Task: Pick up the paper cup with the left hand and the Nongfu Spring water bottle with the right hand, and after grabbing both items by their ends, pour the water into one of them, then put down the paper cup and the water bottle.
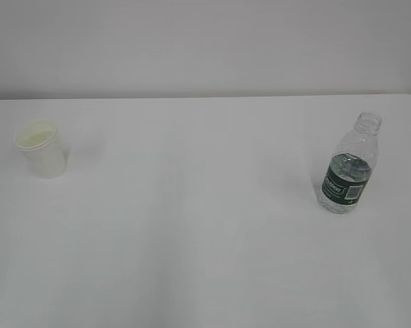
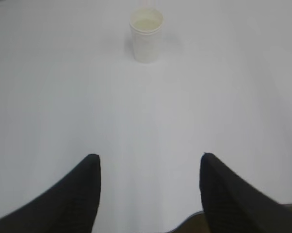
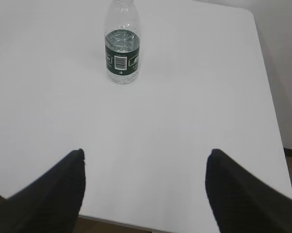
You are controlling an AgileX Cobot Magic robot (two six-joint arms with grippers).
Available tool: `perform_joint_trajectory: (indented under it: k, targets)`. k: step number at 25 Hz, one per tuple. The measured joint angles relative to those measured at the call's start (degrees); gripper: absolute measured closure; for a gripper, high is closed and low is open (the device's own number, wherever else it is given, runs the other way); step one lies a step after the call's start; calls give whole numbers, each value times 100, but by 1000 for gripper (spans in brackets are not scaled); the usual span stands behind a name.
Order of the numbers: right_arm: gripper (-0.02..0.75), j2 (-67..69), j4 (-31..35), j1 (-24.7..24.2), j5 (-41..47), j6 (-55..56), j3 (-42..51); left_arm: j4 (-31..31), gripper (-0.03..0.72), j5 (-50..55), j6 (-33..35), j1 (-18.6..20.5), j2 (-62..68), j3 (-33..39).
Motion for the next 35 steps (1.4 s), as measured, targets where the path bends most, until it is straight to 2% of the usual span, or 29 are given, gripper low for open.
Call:
perform_joint_trajectory:
  k: [28,35]
  targets:
    - [151,-13,52,0,0,0,0,-71,237,27,0,32,-133,0]
    - [151,-13,75,-475,0,0,0,-82,237,27,0,198,-133,0]
